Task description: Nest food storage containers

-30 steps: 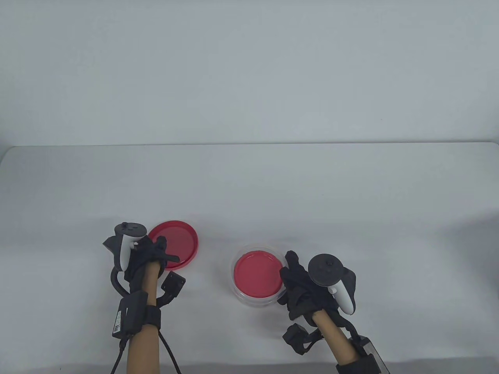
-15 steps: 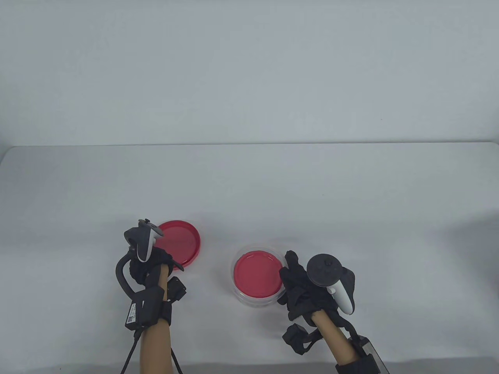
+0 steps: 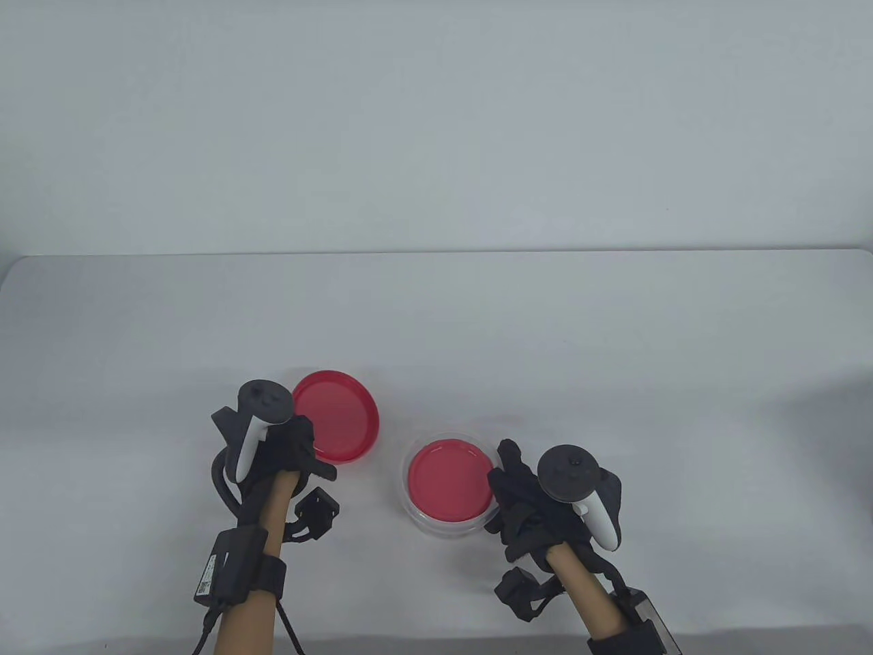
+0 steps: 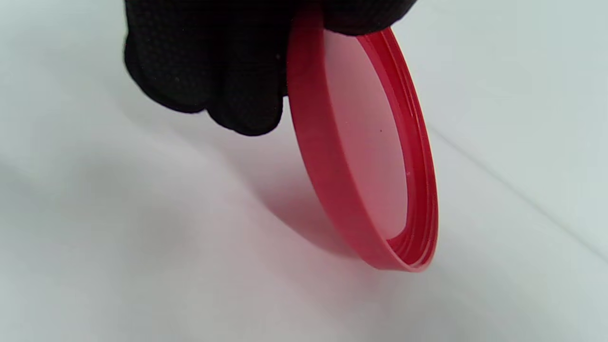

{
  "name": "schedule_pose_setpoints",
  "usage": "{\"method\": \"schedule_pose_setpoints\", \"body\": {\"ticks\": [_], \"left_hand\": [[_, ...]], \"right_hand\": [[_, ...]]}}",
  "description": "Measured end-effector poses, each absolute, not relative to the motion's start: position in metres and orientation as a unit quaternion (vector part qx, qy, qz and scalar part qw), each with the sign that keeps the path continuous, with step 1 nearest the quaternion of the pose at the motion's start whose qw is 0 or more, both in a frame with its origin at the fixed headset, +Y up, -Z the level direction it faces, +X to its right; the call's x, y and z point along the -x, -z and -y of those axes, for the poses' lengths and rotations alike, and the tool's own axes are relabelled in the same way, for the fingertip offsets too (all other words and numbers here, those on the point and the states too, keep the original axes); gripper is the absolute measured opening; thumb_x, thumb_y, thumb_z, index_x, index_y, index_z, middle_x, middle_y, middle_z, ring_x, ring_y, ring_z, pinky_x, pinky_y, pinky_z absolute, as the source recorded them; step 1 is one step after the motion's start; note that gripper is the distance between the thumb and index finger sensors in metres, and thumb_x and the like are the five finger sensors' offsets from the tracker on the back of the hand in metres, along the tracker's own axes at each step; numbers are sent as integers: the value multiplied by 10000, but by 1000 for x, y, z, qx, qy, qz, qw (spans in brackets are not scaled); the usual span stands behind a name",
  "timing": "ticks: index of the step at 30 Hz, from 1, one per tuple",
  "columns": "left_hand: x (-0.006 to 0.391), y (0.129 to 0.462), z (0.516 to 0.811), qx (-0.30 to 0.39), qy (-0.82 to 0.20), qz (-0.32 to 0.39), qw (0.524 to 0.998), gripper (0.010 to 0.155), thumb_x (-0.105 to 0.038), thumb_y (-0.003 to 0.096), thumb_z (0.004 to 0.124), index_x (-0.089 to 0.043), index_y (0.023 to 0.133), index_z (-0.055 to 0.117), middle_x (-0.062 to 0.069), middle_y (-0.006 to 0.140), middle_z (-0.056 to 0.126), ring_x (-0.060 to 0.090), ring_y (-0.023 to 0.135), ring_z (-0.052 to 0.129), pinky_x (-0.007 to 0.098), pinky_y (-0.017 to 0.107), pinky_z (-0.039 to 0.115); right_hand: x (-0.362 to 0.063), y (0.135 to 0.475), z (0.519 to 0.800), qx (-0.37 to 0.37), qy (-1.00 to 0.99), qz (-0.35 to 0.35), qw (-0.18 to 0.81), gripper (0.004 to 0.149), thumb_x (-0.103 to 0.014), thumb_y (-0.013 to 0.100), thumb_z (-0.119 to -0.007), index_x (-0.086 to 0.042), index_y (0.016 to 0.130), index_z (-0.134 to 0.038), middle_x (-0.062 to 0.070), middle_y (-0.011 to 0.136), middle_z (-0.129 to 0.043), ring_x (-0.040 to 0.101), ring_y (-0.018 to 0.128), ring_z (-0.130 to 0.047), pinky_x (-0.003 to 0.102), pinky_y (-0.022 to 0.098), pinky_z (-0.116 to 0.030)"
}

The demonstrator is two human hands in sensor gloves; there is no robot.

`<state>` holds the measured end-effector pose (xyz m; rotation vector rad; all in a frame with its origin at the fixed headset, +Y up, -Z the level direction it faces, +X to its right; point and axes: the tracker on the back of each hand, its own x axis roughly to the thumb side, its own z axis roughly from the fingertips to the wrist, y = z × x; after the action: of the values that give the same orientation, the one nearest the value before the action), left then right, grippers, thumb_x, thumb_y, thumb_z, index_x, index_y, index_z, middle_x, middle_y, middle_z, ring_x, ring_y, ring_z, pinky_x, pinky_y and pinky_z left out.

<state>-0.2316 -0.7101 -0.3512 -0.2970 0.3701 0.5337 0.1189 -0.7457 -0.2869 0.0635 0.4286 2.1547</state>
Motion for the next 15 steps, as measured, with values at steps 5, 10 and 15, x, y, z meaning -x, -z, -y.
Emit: {"method": "schedule_pose_setpoints", "body": {"ticks": [5,10,15], "left_hand": [[192,338,689,108,-247,-92,959,627,-326,653,540,-150,1175,241,66,1007,711,297,736,929,439,576,807],[166,326,670,60,-244,-22,968,588,-367,640,533,-130,1146,350,59,974,745,313,744,930,470,581,797],[142,303,662,29,-254,78,964,559,-435,622,479,-122,1075,386,118,1031,715,427,850,868,536,629,737]], "right_hand": [[-118,286,746,-26,-872,-172,457,612,-282,655,-534,2,1122,-259,351,1056,-458,329,475,-921,307,284,-827],[-119,287,747,-24,-867,-174,466,610,-279,654,-536,1,1122,-263,351,1057,-456,332,464,-920,305,280,-827],[-119,287,747,-23,-865,-174,470,609,-279,655,-536,-2,1123,-263,349,1058,-454,331,460,-919,303,279,-826]]}}
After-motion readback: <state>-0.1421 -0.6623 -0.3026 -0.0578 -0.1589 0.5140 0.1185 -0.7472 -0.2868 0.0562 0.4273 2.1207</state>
